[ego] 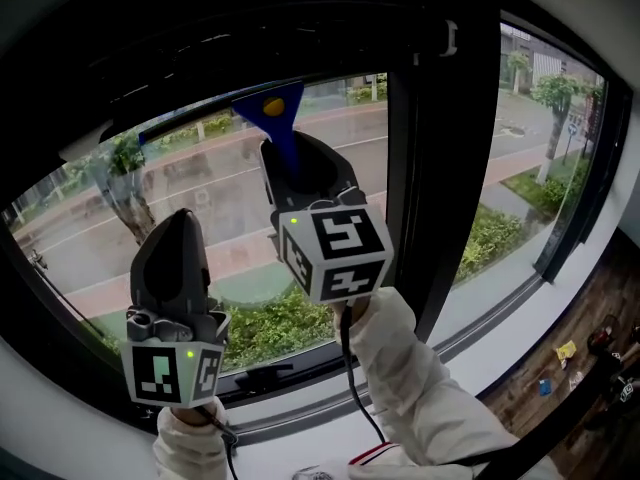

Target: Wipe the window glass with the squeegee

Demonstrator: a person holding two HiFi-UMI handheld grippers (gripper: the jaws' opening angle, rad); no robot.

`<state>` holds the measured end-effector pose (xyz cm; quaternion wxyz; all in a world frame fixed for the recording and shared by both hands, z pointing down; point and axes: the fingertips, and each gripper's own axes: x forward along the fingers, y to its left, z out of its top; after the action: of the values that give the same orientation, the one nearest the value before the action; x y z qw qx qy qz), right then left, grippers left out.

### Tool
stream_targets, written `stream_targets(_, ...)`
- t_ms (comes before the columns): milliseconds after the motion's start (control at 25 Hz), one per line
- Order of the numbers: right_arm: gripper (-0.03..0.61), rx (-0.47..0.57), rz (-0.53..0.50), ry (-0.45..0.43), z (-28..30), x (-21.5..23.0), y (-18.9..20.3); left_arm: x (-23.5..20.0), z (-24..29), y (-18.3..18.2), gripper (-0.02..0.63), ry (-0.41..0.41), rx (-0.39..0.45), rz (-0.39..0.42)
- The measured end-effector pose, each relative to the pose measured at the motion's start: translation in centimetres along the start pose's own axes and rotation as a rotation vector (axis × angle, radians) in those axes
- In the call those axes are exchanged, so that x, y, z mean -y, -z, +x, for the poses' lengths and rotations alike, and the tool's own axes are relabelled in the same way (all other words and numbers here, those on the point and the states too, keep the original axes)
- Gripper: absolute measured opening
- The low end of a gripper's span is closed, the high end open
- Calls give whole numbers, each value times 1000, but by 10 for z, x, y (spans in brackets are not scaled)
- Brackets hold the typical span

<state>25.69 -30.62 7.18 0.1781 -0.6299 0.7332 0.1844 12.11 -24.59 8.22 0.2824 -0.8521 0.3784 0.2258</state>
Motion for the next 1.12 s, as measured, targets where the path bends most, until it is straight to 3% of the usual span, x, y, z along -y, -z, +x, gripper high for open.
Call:
stream_targets(360,140,-45,16,1,-21,-3,30,9,-11,40,0,-13,-131,-48)
stream_targets(1120,140,-142,103,51,-63,-15,94,20,-59,68,0,-23,-247,-103)
